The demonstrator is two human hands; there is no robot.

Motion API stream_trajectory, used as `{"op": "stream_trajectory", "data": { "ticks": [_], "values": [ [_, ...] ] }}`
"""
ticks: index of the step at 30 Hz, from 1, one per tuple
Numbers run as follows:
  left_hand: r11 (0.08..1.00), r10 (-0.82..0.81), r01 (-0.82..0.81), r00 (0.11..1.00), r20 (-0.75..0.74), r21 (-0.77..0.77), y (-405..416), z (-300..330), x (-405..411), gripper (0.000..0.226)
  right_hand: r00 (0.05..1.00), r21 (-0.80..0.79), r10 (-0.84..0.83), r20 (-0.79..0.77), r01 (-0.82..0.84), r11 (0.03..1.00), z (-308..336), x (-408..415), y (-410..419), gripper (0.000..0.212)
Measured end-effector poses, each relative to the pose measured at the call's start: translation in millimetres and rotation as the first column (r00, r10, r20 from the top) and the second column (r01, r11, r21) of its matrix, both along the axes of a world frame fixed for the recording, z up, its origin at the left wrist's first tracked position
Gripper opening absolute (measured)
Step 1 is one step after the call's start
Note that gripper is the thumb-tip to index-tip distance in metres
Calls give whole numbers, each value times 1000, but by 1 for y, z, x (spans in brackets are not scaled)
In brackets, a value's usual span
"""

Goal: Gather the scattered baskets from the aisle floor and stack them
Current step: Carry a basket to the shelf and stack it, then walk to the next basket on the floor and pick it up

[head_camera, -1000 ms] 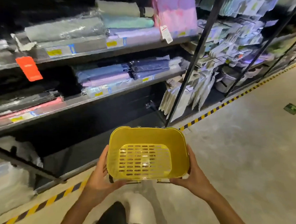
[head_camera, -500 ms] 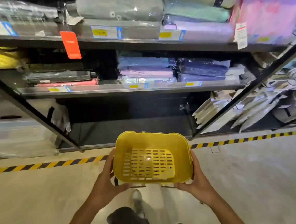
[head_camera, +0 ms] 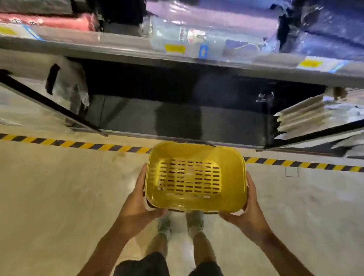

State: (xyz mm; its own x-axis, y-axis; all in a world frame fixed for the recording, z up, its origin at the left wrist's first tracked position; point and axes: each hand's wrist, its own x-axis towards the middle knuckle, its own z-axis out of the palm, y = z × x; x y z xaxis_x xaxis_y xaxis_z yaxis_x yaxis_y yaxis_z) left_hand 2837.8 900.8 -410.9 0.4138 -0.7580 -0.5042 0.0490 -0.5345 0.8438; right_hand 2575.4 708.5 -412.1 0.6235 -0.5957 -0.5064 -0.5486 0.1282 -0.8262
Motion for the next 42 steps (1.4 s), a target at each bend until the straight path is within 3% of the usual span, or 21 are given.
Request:
{"op": "stream_trajectory", "data": {
  "ticks": [2,12,17,23,27,32,37,39,42],
  "values": [
    [1000,20,-20,1000,-22,15,-9,-35,1,118,997,-73,66,-51,-69,995,-35,8,-13,115],
    [996,2,-6,999,51,84,-29,-166,-3,129,996,17,65,53,-66,998,-162,5,-58,123],
    [991,-67,58,995,71,123,-26,-199,-8,125,995,17,94,13,-95,995,-190,3,-52,112],
    [974,-19,11,999,36,224,-28,-228,-18,120,994,109,-7,-106,18,994,-213,10,-39,77],
    [972,-28,16,999,45,235,-37,-233,-20,114,989,103,-11,-149,27,994,-213,18,-42,73],
    [967,-50,29,996,78,254,-38,-220,-14,107,952,119,130,-277,-100,988,-203,15,-56,63],
    [919,-87,49,993,80,391,-22,-139,2,100,868,128,220,-446,-181,975,-129,35,-69,66],
    [930,-86,35,989,122,366,-9,-88,12,94,847,96,346,-404,-337,937,-84,52,-70,54],
    [921,-109,12,968,228,389,27,-10,28,84,764,-67,550,-337,-603,795,-15,98,-60,45]
  ]
}}
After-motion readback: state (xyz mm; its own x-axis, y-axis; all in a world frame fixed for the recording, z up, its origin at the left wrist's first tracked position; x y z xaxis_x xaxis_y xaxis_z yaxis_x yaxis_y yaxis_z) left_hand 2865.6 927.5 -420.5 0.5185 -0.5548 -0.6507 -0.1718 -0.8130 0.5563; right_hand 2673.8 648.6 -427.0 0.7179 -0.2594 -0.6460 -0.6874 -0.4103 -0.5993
